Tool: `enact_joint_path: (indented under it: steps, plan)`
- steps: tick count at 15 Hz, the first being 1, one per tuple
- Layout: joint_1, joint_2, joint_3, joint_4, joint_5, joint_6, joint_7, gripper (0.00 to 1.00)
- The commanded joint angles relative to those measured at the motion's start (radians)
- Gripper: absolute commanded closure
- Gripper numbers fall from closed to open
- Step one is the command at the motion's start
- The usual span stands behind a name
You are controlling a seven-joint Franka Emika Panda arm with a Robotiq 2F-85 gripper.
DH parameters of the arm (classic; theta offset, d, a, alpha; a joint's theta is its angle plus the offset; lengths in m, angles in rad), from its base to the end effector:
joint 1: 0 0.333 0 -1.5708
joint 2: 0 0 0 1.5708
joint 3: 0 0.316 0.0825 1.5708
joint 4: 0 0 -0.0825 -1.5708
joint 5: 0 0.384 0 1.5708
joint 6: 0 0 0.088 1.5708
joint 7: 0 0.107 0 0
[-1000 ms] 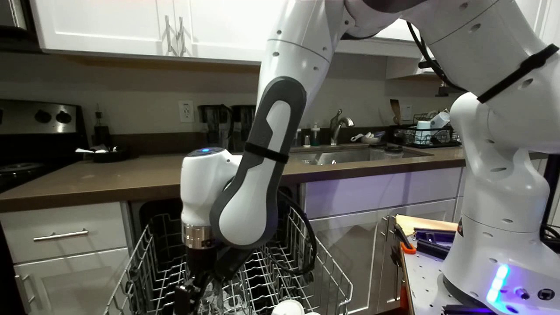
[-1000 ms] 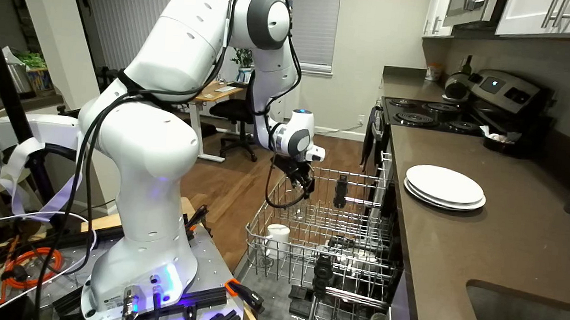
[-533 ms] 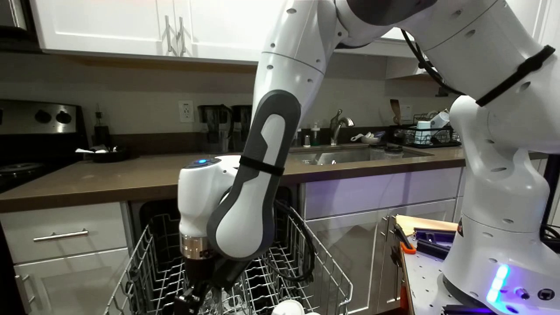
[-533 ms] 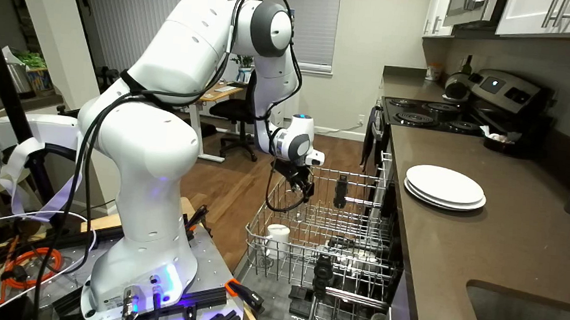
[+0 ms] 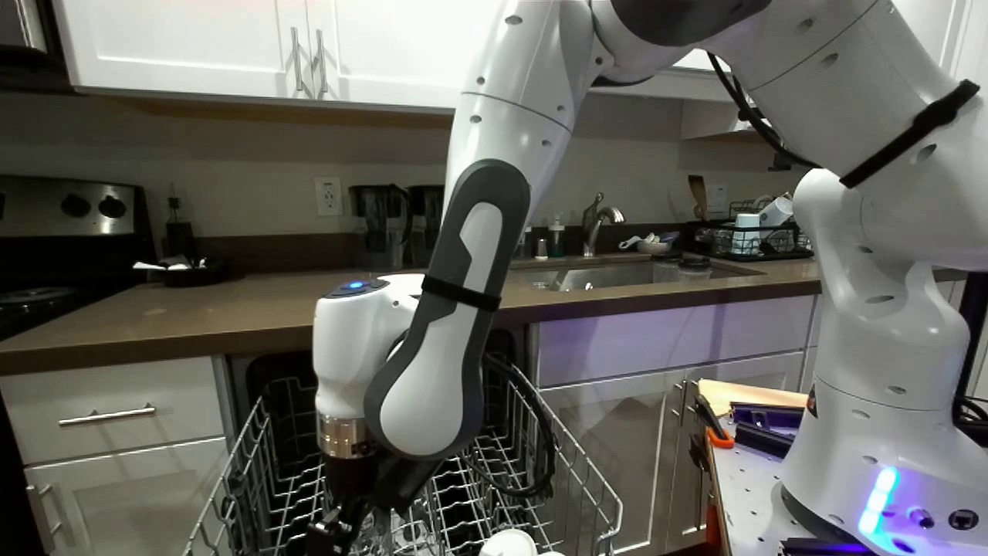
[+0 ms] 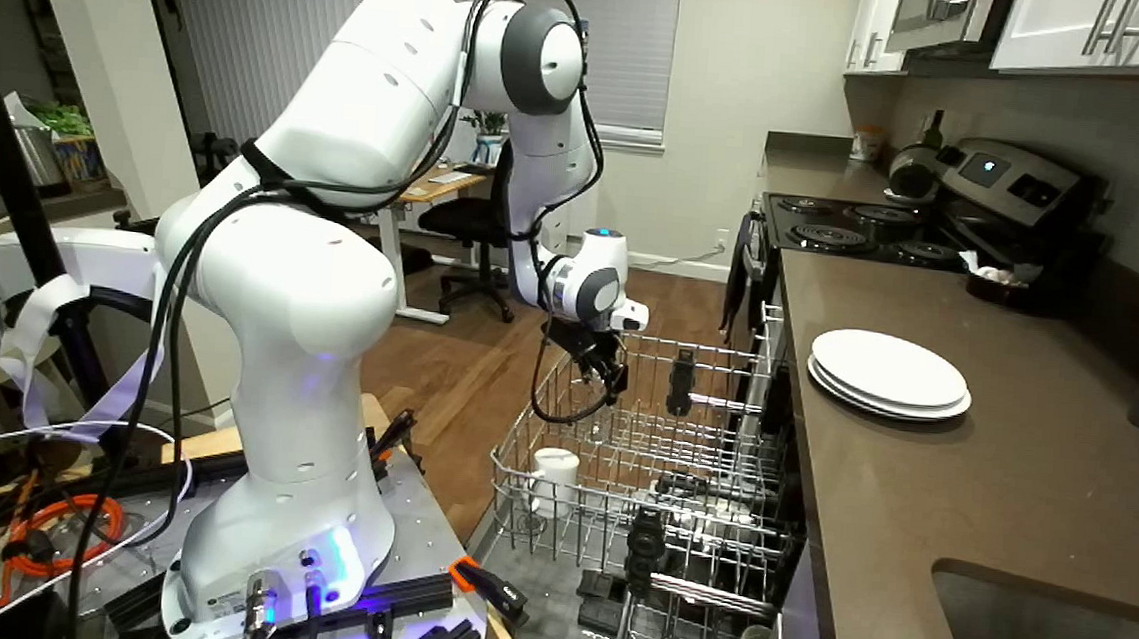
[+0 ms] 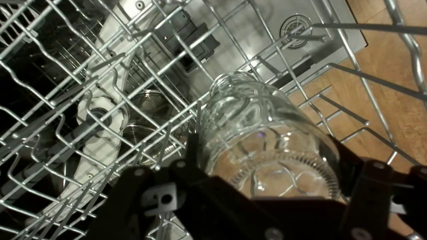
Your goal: Move the glass jar to the left side of the dishwasher rack
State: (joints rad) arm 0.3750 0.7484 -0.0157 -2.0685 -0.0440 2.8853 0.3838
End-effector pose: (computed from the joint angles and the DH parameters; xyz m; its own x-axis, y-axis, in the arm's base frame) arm 0.5340 0.2029 0.0701 0.9972 0.0221 0.0720 0.0223 -0.9997 -0.0024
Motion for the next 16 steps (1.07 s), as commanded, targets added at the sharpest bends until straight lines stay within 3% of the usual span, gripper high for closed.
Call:
enact_joint_path:
  steps: [1, 3, 5, 16]
  plan:
    - [0.026, -0.028, -0.026, -0.011, 0.012, -0.04, -0.008, 0.16]
    - [0.033, -0.037, -0.031, -0.017, 0.009, -0.053, -0.006, 0.03]
    - [0.037, -0.043, -0.035, -0.019, 0.006, -0.065, -0.005, 0.0]
    - [0.041, -0.097, -0.036, -0.045, -0.003, -0.118, -0.006, 0.0]
